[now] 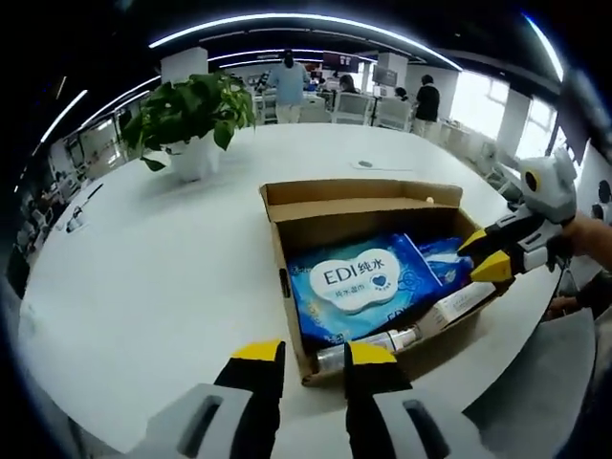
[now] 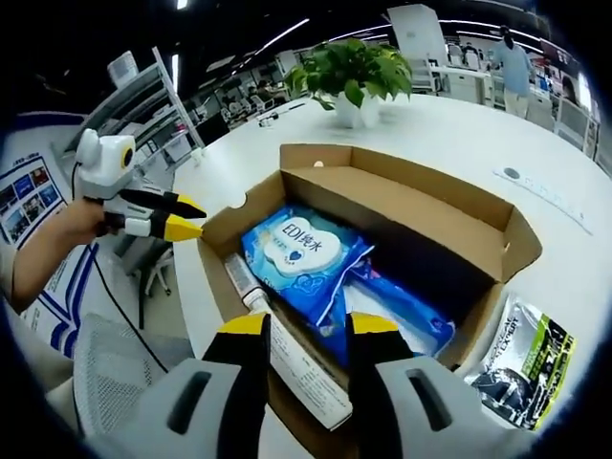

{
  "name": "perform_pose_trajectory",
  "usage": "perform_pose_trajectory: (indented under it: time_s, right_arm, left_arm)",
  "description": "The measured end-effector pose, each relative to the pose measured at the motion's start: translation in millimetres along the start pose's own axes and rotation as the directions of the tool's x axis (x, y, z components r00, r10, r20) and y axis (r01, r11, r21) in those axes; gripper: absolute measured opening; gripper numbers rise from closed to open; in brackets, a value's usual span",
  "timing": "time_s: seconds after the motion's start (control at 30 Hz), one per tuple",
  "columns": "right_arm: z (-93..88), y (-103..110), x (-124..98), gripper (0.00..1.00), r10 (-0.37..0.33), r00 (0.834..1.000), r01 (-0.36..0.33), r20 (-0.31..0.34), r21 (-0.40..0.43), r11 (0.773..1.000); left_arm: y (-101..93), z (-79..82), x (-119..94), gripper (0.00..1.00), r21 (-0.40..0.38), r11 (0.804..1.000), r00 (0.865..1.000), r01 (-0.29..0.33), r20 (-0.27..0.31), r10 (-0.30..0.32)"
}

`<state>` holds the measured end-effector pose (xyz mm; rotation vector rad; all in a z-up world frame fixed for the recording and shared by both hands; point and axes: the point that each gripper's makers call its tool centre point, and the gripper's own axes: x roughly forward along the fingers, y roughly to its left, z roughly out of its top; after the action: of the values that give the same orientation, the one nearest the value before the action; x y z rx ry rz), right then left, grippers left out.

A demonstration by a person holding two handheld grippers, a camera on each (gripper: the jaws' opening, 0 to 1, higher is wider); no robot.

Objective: Operate the shoe box by opening the lid, removing the specified soft item, and placing it in the target area until the item is outside and the box remains undamaged.

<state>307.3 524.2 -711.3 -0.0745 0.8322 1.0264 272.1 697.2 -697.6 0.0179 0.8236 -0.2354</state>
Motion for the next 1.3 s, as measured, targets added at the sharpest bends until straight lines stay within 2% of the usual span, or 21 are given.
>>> perform_pose_trajectory:
  time_s: [0.2,0.53,0.8,1.03,1.3]
  right_arm:
    - [-2.2,0.3,13.4,0.28,0.001,1.000,-0.001,-0.023,-0.012,1.000]
    - [-2.2,-4.0,31.5,0.29,-0.020,0.999,0.019,-0.050,-0.026,0.999]
    - [-2.1,-3.0,41.8,0.28,-0.022,0.998,0.021,-0.063,-0.027,0.999]
    - [2.3,-6.2,44.4,0.20,-0.023,0.998,0.025,-0.055,0.035,0.999]
    - [1.0,-7.1,54.7,0.17,-0.023,0.998,0.024,-0.057,0.019,1.000]
  left_arm:
    - [2.9,-8.5,5.0,0.18,-0.021,1.000,1.000,-0.002,-0.012,0.002]
    - [5.2,-8.9,8.3,0.10,-0.050,0.999,1.000,-0.004,0.005,0.004]
    - [7.3,-9.5,8.0,0.08,-0.069,0.998,1.000,0.002,0.028,0.000]
    - [6.2,-9.1,7.7,0.08,-0.071,0.997,0.999,0.006,0.035,-0.004]
    - [5.1,-8.7,8.3,0.08,-0.068,0.998,0.999,0.003,0.033,-0.001]
